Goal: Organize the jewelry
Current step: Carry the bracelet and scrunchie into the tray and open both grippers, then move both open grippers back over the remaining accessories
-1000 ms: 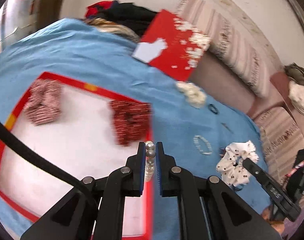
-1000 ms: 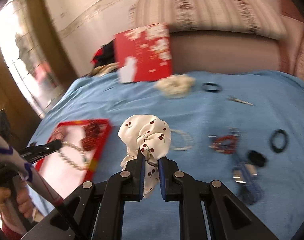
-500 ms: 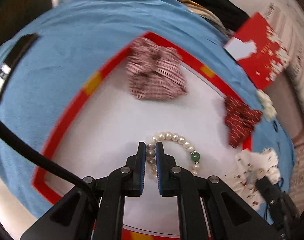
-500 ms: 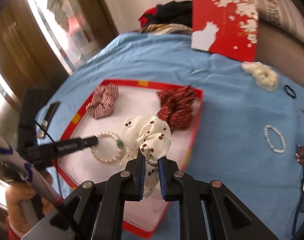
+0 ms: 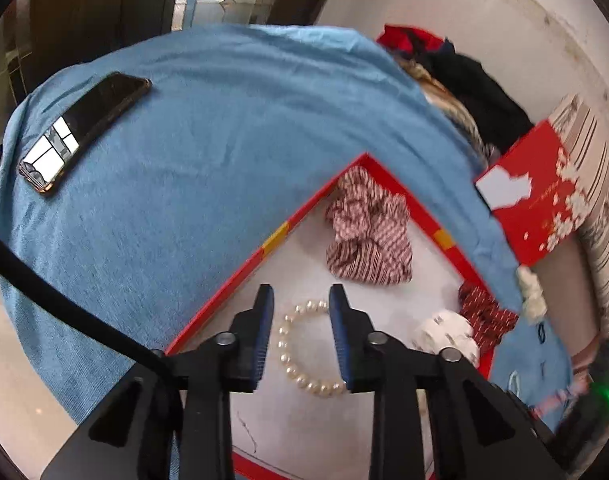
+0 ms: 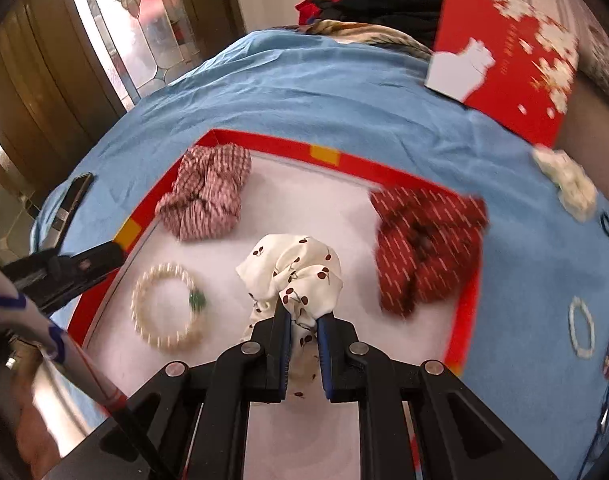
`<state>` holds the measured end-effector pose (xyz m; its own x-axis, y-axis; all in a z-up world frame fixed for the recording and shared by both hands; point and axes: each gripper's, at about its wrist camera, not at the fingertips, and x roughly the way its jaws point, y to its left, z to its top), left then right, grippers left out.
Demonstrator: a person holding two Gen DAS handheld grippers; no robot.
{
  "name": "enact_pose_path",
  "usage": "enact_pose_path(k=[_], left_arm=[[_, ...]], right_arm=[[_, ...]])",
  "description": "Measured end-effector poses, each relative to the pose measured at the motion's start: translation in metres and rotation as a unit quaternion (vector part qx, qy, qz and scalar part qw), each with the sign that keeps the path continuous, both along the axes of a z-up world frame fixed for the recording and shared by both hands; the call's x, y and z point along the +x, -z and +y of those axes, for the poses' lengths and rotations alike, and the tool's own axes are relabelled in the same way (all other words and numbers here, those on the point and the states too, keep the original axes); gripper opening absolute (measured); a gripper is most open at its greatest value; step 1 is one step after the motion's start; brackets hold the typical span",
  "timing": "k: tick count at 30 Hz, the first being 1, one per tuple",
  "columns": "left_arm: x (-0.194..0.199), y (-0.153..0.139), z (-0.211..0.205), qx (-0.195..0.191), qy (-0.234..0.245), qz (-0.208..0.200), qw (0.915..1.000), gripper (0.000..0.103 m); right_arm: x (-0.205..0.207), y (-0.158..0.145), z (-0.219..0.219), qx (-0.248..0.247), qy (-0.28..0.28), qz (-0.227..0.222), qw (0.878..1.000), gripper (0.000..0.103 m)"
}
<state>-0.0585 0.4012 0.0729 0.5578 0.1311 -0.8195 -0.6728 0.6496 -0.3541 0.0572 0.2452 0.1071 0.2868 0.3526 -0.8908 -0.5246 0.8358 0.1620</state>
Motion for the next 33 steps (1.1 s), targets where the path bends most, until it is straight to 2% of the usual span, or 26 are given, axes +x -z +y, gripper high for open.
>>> enact_pose_path(k=[7, 8, 10, 11, 12, 18, 24, 29, 33], left_arm=[[0.008, 0.008, 0.006, -0.026, -0.002, 0.003, 0.9997, 0.028], [0.009, 0.009, 0.006, -0.028, -0.002, 0.003, 0.9996, 0.028], [0.010, 0.007, 0.006, -0.023, 0.001, 0.002, 0.9997, 0.028], [0.010, 0.006, 0.005, -0.021, 0.003, 0.002, 0.9998, 0.028], [0.010, 0.004, 0.003, -0.017, 0.006, 0.001, 0.9998, 0.028], [0.010, -0.004, -0.015, -0.002, 0.023, 0.002, 0.9997, 0.029], [0.012, -0.019, -0.059, 0.041, 0.067, -0.008, 0.9969, 0.036], [0.018, -0.030, -0.120, 0.076, 0.136, -0.025, 0.9874, 0.041], [0.023, -0.034, -0.166, 0.075, 0.184, -0.043, 0.9791, 0.043]], right_arm=[[0.038, 0.009, 0.032, -0.025, 0.004, -0.012, 1.000, 0.014], [0.043, 0.010, 0.033, -0.023, 0.009, -0.012, 1.000, 0.017], [0.050, 0.008, 0.031, -0.020, 0.023, -0.009, 0.999, 0.037], [0.052, 0.006, 0.029, -0.015, 0.028, -0.008, 0.999, 0.051], [0.053, 0.002, 0.024, -0.006, 0.034, -0.009, 0.999, 0.057], [0.048, -0.027, -0.021, 0.004, 0.054, -0.025, 0.998, 0.057], [0.018, -0.064, -0.131, 0.019, 0.106, -0.053, 0.993, 0.058], [-0.016, -0.077, -0.247, -0.022, 0.186, -0.092, 0.978, 0.064], [-0.028, -0.061, -0.349, -0.038, 0.278, -0.056, 0.958, 0.065]])
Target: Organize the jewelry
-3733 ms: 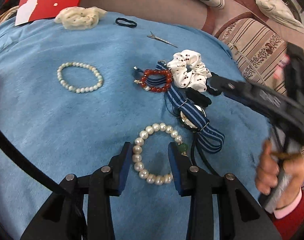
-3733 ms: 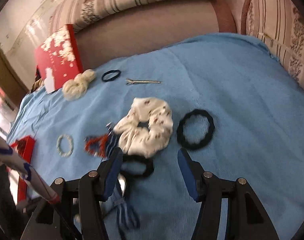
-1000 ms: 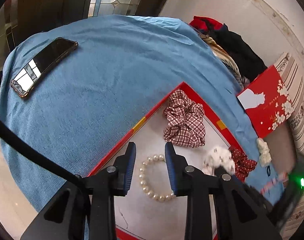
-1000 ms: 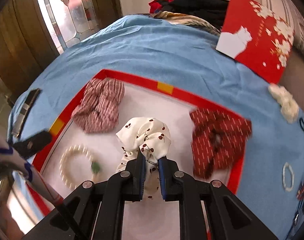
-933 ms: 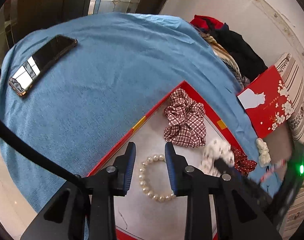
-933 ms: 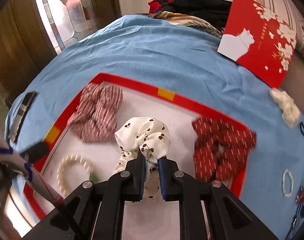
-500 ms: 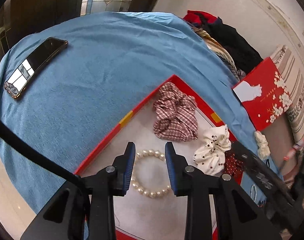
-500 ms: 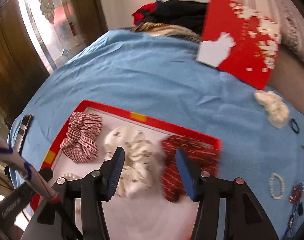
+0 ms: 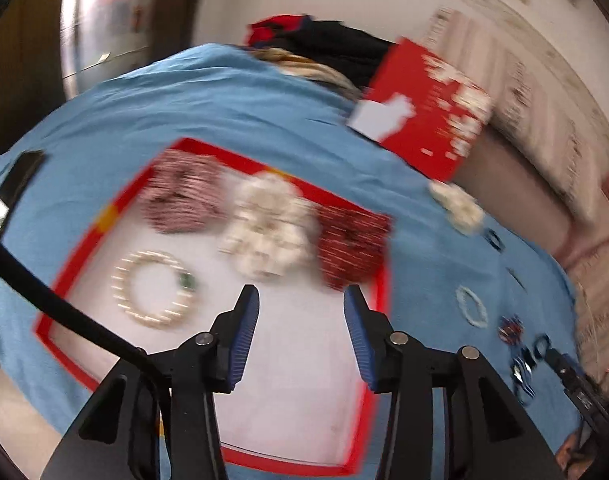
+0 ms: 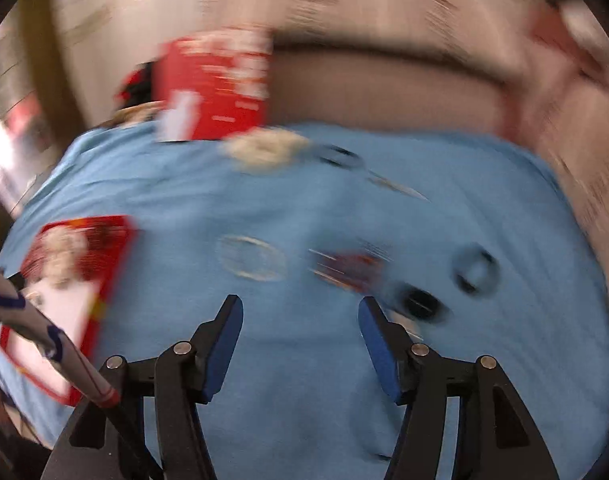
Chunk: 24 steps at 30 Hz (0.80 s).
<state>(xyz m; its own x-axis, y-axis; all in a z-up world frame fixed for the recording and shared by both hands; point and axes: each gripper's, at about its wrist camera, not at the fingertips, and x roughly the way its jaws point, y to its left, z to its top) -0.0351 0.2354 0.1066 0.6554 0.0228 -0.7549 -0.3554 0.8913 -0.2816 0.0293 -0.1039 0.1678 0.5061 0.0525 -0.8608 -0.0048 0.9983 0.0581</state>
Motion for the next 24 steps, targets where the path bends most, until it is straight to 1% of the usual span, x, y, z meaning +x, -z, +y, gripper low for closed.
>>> enact_pose_path(k=[2, 4, 7, 10, 13, 14, 16, 18, 20, 22, 24], left_arm=[[0.005, 0.001, -0.024, 0.000, 0.024, -0.003, 0.9997, 0.043], [0.012, 0.006, -0.049, -0.002, 0.050, -0.001, 0.9988, 0.044], [0.024, 0.017, -0.080, -0.011, 0.087, 0.014, 0.9961, 0.044], [0.038, 0.030, -0.107, -0.020, 0.113, 0.032, 0.9929, 0.044], [0.049, 0.039, -0.126, -0.016, 0.128, 0.042, 0.9908, 0.044], [0.054, 0.042, -0.134, -0.009, 0.135, 0.043, 0.9899, 0.044], [0.058, 0.047, -0.142, 0.001, 0.144, 0.046, 0.9886, 0.044], [0.062, 0.051, -0.149, 0.007, 0.149, 0.051, 0.9874, 0.044], [0.066, 0.057, -0.153, 0.000, 0.150, 0.058, 0.9870, 0.044], [0.069, 0.061, -0.151, -0.009, 0.151, 0.066, 0.9863, 0.044], [0.072, 0.064, -0.152, -0.009, 0.150, 0.071, 0.9861, 0.044]], right_arm=[[-0.003, 0.013, -0.045, 0.019, 0.051, 0.017, 0.998, 0.065], [-0.009, 0.026, -0.083, 0.036, 0.094, 0.025, 0.995, 0.065], [-0.012, 0.038, -0.112, 0.042, 0.118, 0.028, 0.992, 0.064], [-0.012, 0.048, -0.130, 0.053, 0.118, 0.023, 0.991, 0.061], [-0.006, 0.054, -0.134, 0.064, 0.098, 0.017, 0.993, 0.057], [-0.002, 0.056, -0.133, 0.075, 0.084, 0.019, 0.993, 0.055], [0.002, 0.057, -0.125, 0.087, 0.053, 0.017, 0.995, 0.055], [0.003, 0.055, -0.110, 0.074, 0.014, 0.008, 0.997, 0.053], [0.001, 0.056, -0.096, 0.071, -0.022, 0.007, 0.997, 0.050], [0.001, 0.059, -0.078, 0.065, -0.056, 0.009, 0.996, 0.049], [0.000, 0.064, -0.063, 0.034, -0.075, 0.009, 0.997, 0.049]])
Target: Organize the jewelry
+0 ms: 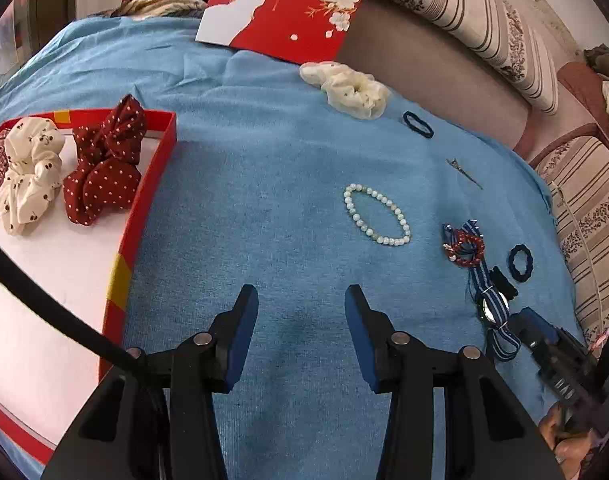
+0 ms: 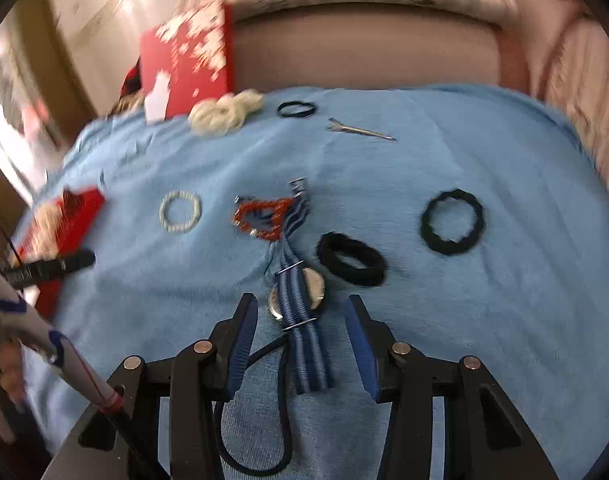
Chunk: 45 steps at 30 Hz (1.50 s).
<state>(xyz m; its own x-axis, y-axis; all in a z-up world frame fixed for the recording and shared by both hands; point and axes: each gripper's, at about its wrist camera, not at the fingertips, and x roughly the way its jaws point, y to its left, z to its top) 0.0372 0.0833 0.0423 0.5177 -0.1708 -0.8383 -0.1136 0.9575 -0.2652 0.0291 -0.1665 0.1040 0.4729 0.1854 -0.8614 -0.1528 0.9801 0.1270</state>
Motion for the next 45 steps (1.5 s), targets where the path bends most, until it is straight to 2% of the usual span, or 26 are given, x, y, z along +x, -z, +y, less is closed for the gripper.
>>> enact_pose_path(k=[6, 7, 8, 9, 12, 14, 16, 17, 18, 21, 25, 26, 28, 29, 31, 32, 33, 37, 39, 43, 45], left_arm=[[0.001, 0.001, 0.001, 0.001, 0.005, 0.008, 1.0000, 0.044], [0.001, -0.001, 0.002, 0.000, 0.006, 0.007, 1.0000, 0.044], [0.000, -0.002, 0.003, 0.000, 0.006, 0.005, 1.0000, 0.044], [0.000, -0.003, 0.003, 0.000, 0.006, 0.004, 1.0000, 0.044], [-0.003, -0.008, 0.008, 0.002, 0.003, -0.002, 1.0000, 0.044], [-0.003, -0.009, 0.012, -0.002, -0.001, -0.002, 1.0000, 0.044], [-0.004, -0.010, 0.015, -0.006, -0.005, -0.002, 1.0000, 0.044], [-0.005, -0.011, 0.018, -0.008, -0.008, -0.004, 0.9999, 0.044], [-0.005, -0.012, 0.019, -0.009, -0.010, -0.005, 0.9999, 0.044], [-0.005, -0.013, 0.024, -0.011, -0.020, -0.007, 0.9997, 0.044], [-0.006, -0.012, 0.029, -0.012, -0.028, -0.004, 0.9995, 0.044], [-0.006, -0.012, 0.029, -0.013, -0.028, -0.004, 0.9995, 0.044], [-0.006, -0.012, 0.027, -0.014, -0.026, -0.003, 0.9996, 0.044], [-0.006, -0.013, 0.026, -0.015, -0.023, -0.004, 0.9996, 0.044], [-0.007, -0.013, 0.022, -0.017, -0.014, -0.006, 0.9997, 0.044], [-0.007, -0.013, 0.018, -0.018, -0.006, -0.006, 0.9998, 0.044], [-0.008, -0.013, 0.014, -0.019, 0.002, -0.006, 0.9998, 0.044], [-0.013, -0.009, -0.021, -0.029, 0.066, -0.002, 0.9974, 0.047], [-0.018, -0.008, -0.046, -0.021, 0.108, -0.004, 0.9939, 0.048], [-0.031, 0.000, -0.102, 0.033, 0.206, -0.015, 0.9779, 0.049], [-0.034, 0.006, -0.124, 0.067, 0.237, -0.022, 0.9690, 0.049]], right_arm=[[-0.004, 0.019, 0.030, -0.096, -0.043, -0.005, 0.994, 0.049], [-0.004, 0.024, 0.035, -0.117, -0.044, -0.005, 0.992, 0.047], [-0.003, 0.026, 0.035, -0.127, -0.044, -0.005, 0.991, 0.039], [-0.003, 0.026, 0.033, -0.127, -0.043, -0.006, 0.991, 0.035], [-0.001, 0.023, 0.028, -0.106, -0.025, 0.001, 0.994, 0.035], [0.000, 0.018, 0.019, -0.065, -0.013, 0.013, 0.998, 0.032], [-0.001, 0.011, 0.009, 0.016, -0.004, 0.032, 0.999, 0.027], [-0.002, 0.007, 0.003, 0.073, -0.003, 0.043, 0.996, 0.017], [-0.003, 0.006, 0.002, 0.118, -0.005, 0.053, 0.992, 0.009], [-0.011, 0.001, 0.005, 0.249, -0.032, 0.081, 0.965, 0.008], [-0.022, 0.002, 0.034, 0.336, -0.111, 0.119, 0.928, 0.008], [-0.025, 0.000, 0.041, 0.336, -0.125, 0.119, 0.926, 0.008], [-0.028, -0.004, 0.048, 0.318, -0.142, 0.110, 0.931, 0.008], [-0.028, -0.004, 0.047, 0.305, -0.137, 0.103, 0.937, 0.009], [-0.023, -0.002, 0.037, 0.287, -0.109, 0.100, 0.947, 0.025], [-0.021, -0.002, 0.029, 0.290, -0.090, 0.098, 0.948, 0.035], [-0.017, -0.002, 0.016, 0.294, -0.064, 0.091, 0.949, 0.039], [-0.011, -0.008, -0.032, 0.288, 0.034, 0.056, 0.955, 0.044], [-0.011, -0.008, -0.054, 0.285, 0.079, 0.049, 0.954, 0.045], [-0.008, -0.001, -0.078, 0.300, 0.134, 0.054, 0.943, 0.045], [-0.005, 0.003, -0.083, 0.306, 0.149, 0.057, 0.939, 0.045]])
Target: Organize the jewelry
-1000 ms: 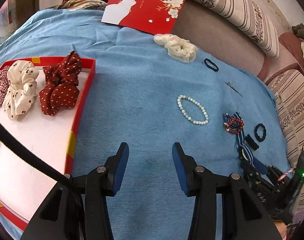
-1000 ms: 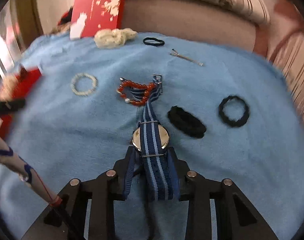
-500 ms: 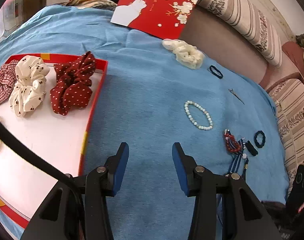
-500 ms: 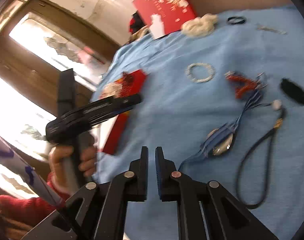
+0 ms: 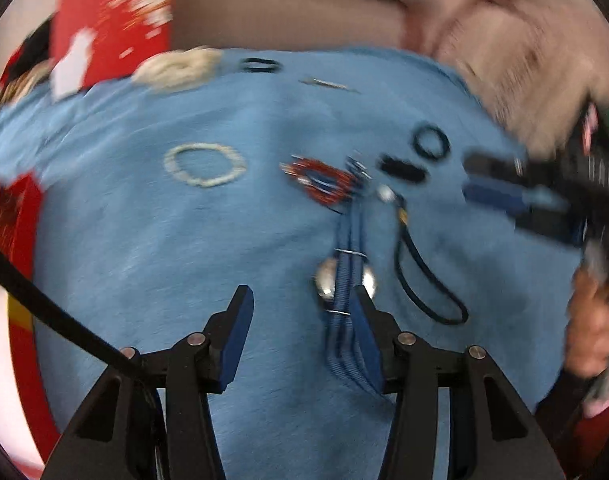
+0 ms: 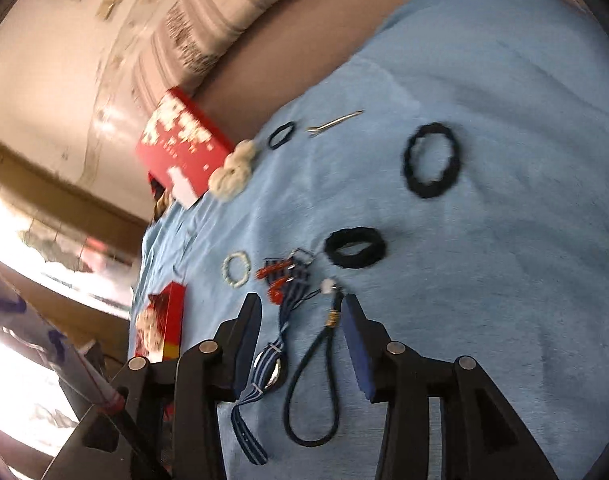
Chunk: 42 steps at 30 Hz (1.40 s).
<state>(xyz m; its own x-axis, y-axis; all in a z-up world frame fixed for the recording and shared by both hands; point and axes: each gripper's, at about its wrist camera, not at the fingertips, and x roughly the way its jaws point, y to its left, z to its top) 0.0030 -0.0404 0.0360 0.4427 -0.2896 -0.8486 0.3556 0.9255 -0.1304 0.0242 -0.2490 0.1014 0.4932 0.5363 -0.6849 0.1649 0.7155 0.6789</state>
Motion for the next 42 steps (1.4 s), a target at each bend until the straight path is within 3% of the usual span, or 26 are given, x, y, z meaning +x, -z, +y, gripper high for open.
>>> enact_pose_path(k=[4, 6, 8, 10, 13, 16, 18, 19, 26, 28, 29, 31, 32, 33, 36, 40, 42], left_arm=[[0.002, 0.021, -0.039, 0.051, 0.050, -0.002, 0.9974, 0.049], [0.004, 0.021, -0.047, 0.062, 0.047, -0.018, 0.9968, 0.046], [0.013, 0.018, -0.037, 0.022, 0.025, 0.006, 0.9994, 0.042], [0.027, 0.013, -0.010, -0.065, -0.015, 0.048, 0.9966, 0.041], [0.044, 0.009, 0.049, -0.176, -0.106, 0.080, 0.9753, 0.041], [0.052, 0.020, 0.116, -0.285, -0.198, 0.116, 0.9308, 0.042], [0.051, 0.027, 0.141, -0.323, -0.227, 0.130, 0.9096, 0.042], [0.050, 0.027, 0.150, -0.327, -0.238, 0.131, 0.9053, 0.041], [0.041, -0.014, 0.180, -0.267, -0.272, 0.043, 0.9233, 0.042], [0.040, -0.027, 0.178, -0.227, -0.260, 0.005, 0.9385, 0.043], [0.040, -0.034, 0.170, -0.196, -0.242, -0.012, 0.9501, 0.044], [0.044, -0.039, 0.156, -0.144, -0.206, -0.031, 0.9674, 0.061], [0.046, -0.038, 0.144, -0.115, -0.181, -0.034, 0.9761, 0.063], [0.048, -0.036, 0.137, -0.103, -0.170, -0.030, 0.9795, 0.064], [0.061, -0.015, 0.122, -0.091, -0.166, 0.007, 0.9818, 0.064], [0.079, 0.001, 0.109, -0.078, -0.185, -0.005, 0.9796, 0.064], [0.088, 0.012, 0.101, -0.060, -0.189, 0.013, 0.9801, 0.064]], right_arm=[[0.001, -0.001, -0.007, 0.003, 0.013, 0.002, 1.000, 0.045], [0.001, -0.002, -0.011, -0.002, 0.016, 0.000, 1.000, 0.045], [-0.002, -0.004, -0.015, -0.009, 0.015, -0.002, 1.000, 0.045], [-0.003, -0.004, -0.015, -0.020, 0.013, -0.006, 1.000, 0.045], [-0.003, -0.008, -0.013, -0.028, 0.009, -0.014, 0.999, 0.045], [-0.002, -0.009, -0.012, -0.030, 0.002, -0.018, 0.999, 0.045], [-0.001, -0.008, -0.008, -0.034, -0.003, -0.019, 0.999, 0.045], [0.000, -0.008, -0.006, -0.038, -0.007, -0.018, 0.999, 0.045], [0.001, -0.010, 0.004, -0.064, -0.021, -0.023, 0.997, 0.045], [0.001, -0.010, 0.007, -0.071, -0.027, -0.023, 0.997, 0.045], [0.002, -0.009, 0.009, -0.074, -0.030, -0.022, 0.997, 0.045], [0.002, -0.008, 0.012, -0.081, -0.035, -0.021, 0.996, 0.045], [0.002, -0.008, 0.014, -0.085, -0.037, -0.021, 0.995, 0.045], [0.002, -0.008, 0.015, -0.091, -0.040, -0.021, 0.995, 0.045], [0.001, -0.008, 0.018, -0.103, -0.044, -0.022, 0.993, 0.045], [0.000, -0.007, 0.021, -0.107, -0.050, -0.020, 0.993, 0.045], [0.001, -0.005, 0.022, -0.111, -0.051, -0.018, 0.992, 0.045]])
